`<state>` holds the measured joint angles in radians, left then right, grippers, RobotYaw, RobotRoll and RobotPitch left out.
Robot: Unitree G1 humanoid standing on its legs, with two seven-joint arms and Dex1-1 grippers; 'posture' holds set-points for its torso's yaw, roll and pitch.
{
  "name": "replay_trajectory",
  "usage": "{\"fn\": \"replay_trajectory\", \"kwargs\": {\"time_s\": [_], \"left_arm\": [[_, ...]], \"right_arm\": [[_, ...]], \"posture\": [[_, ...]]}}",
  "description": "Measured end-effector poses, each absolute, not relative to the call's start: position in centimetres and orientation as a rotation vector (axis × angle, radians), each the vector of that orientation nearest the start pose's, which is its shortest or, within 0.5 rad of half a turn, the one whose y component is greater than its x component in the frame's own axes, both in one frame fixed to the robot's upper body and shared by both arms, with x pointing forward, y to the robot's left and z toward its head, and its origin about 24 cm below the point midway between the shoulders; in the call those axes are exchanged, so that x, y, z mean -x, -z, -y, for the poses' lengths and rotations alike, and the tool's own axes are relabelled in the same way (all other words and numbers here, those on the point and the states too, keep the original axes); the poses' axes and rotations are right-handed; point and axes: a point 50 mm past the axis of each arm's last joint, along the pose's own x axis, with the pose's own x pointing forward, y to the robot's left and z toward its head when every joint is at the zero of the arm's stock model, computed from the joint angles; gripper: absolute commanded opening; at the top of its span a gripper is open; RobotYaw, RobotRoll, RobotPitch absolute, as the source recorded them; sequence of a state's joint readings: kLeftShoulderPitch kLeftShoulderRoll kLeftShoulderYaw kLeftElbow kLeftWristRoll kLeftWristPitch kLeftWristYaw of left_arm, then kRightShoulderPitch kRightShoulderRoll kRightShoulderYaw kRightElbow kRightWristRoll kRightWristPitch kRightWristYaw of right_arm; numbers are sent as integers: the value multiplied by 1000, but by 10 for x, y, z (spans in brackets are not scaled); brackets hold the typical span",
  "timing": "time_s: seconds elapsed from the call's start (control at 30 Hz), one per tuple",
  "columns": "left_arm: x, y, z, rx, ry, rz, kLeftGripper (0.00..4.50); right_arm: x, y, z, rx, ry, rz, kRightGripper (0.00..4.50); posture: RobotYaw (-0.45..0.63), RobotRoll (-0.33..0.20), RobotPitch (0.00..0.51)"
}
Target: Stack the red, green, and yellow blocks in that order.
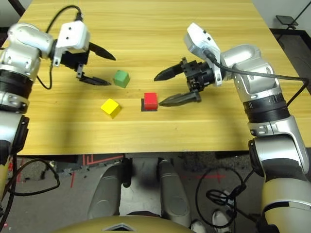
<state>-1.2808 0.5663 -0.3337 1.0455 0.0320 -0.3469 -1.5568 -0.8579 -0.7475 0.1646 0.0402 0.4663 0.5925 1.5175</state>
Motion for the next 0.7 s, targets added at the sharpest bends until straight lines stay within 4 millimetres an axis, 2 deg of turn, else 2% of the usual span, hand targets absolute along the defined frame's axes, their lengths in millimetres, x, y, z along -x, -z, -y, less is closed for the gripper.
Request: {"fn": "replay_trajectory", "kwargs": {"time_s": [0.2, 0.7], "left_arm": [[-384, -234, -156, -1033, 1392, -158, 4500], [-393, -228, -160, -1052, 1234, -201, 4500]], "right_arm": [[-289, -241, 162, 385, -1566, -154, 4483], [-286, -241, 161, 356, -1544, -147, 4483]], "posture": [[-168, -116, 226], [-190, -116, 237]]}}
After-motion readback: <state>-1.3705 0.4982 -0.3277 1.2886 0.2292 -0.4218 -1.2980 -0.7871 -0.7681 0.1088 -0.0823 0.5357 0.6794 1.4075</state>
